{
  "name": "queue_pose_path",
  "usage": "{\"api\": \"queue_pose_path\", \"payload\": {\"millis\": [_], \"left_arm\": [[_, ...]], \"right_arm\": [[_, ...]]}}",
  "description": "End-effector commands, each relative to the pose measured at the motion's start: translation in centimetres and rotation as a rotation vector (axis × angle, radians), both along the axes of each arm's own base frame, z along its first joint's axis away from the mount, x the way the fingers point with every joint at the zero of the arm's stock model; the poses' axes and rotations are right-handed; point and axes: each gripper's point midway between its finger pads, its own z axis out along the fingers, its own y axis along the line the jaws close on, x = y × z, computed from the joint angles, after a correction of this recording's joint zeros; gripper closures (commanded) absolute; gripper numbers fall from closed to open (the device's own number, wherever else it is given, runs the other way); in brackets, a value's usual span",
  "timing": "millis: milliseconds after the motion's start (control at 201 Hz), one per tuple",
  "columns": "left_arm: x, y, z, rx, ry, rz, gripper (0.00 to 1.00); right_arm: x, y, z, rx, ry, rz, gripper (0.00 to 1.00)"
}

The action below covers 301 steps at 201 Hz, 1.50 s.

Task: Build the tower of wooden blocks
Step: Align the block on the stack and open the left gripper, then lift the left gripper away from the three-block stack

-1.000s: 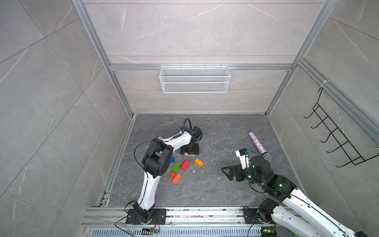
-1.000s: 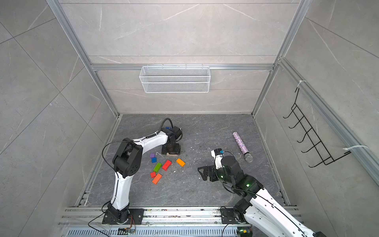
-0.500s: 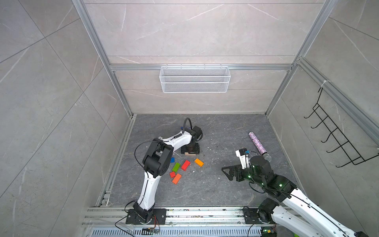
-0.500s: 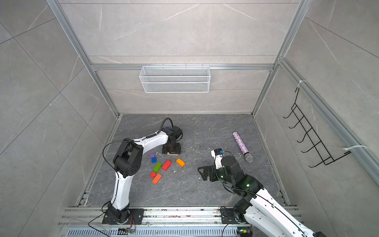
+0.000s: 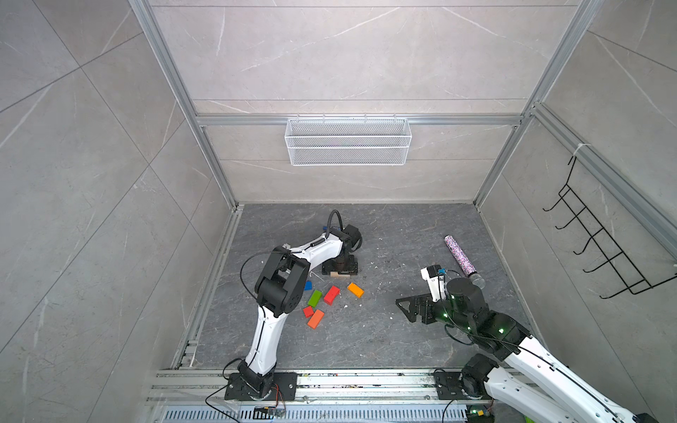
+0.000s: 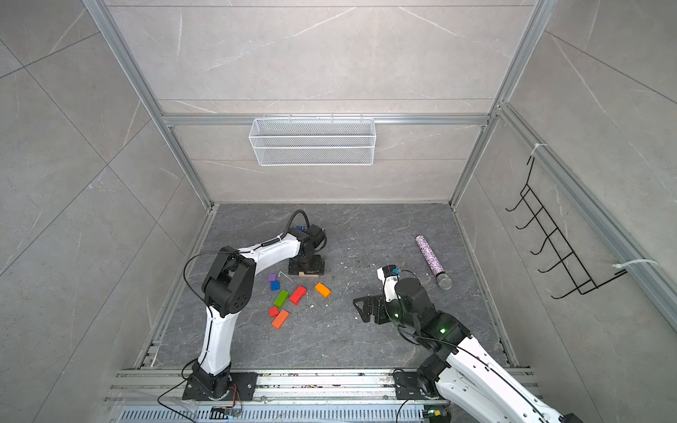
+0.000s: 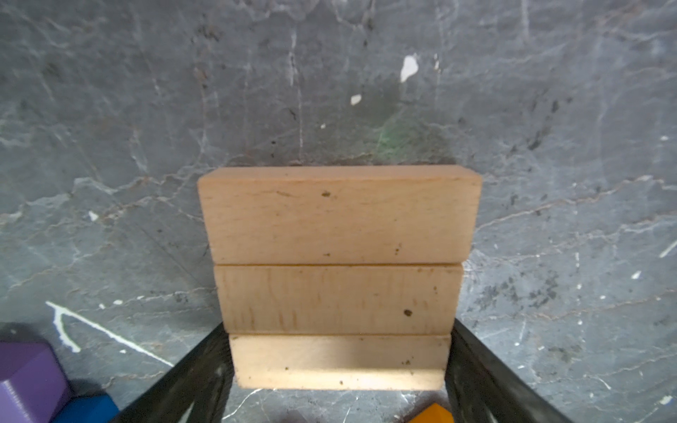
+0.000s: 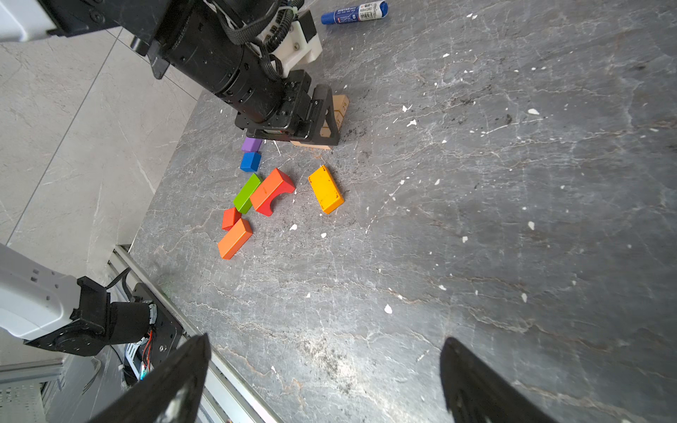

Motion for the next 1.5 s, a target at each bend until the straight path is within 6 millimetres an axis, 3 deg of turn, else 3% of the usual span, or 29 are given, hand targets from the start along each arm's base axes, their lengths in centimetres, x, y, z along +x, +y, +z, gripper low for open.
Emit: {"api": "queue_pose_path", "payload": {"millis": [0, 274, 841, 1100, 1349, 1493], "left_arm": [[0.3, 0.2, -0.4, 0.013, 0.008, 0.009, 0.12], [-0.3, -0.3, 0.8, -0.022, -0.006, -0.011, 0.0], [-1.9, -0.7, 4.5, -0.056, -0.06, -0.043, 0.0], [-3.5, -1.0, 6.1, -0.063, -0.065, -0.063, 0.0], [-5.8, 0.5, 8.9, -0.099, -0.113, -0.088, 0.08], [-7.5, 2.3, 9.1, -0.081, -0.113, -0.107, 0.1]], "right_arm": [[0.0, 0.0, 0.8, -0.003, -0.021, 0.003, 0.01], [0.1, 0.2, 0.6, 0.0, -0.016, 0.006, 0.01], [0.1, 0.4, 0.7, 0.015, -0.012, 0.012, 0.01], [0.2, 0.5, 0.8, 0.016, -0.012, 0.008, 0.01], [0.5, 0.9, 0.6, 0.004, -0.001, 0.02, 0.01], [1.1, 1.2, 0.6, -0.003, 0.008, 0.02, 0.01]]}}
